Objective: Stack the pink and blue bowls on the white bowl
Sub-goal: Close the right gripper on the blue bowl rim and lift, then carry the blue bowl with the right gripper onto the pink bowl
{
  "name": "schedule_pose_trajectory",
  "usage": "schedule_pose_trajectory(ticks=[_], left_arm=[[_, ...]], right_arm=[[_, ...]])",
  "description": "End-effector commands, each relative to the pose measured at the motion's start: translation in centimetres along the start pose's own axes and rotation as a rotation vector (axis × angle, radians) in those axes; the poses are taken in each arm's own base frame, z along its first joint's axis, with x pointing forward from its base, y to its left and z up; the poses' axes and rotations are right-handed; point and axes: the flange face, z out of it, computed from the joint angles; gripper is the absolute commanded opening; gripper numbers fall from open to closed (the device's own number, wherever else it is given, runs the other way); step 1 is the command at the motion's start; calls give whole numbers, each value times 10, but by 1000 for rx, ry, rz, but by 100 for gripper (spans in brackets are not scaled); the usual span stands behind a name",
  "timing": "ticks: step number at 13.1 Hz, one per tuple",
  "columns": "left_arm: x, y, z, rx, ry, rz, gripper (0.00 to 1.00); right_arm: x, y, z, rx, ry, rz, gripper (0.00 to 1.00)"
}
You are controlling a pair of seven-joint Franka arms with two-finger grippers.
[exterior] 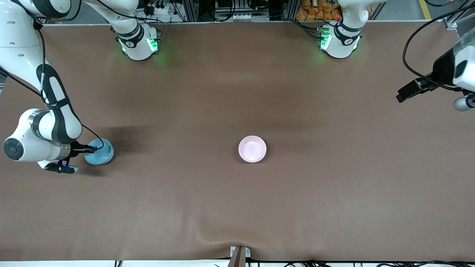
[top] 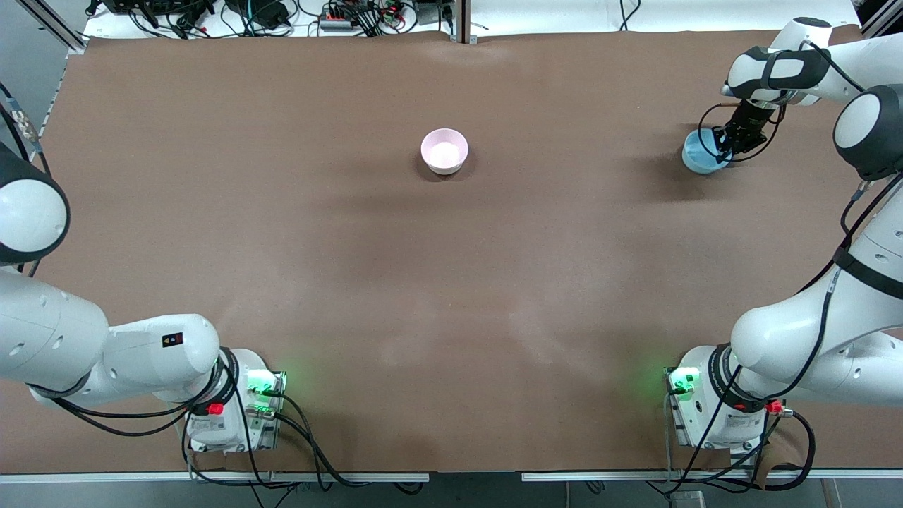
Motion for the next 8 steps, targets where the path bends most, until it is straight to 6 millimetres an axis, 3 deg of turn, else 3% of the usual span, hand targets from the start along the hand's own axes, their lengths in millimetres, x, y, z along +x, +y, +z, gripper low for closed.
schedule_pose_trajectory(ticks=[1, 4, 8], left_arm=[[-2, -10, -7, -16, -10, 22, 100], [-21, -17, -17, -6, 9, 87, 100], [-32, -27, -8, 17, 7, 68, 100]], right_arm=[[1, 0, -7, -2, 8, -12, 0], [7, -20, -44, -9, 7, -39, 0], [14, -83, -94, 28, -14, -98, 0]])
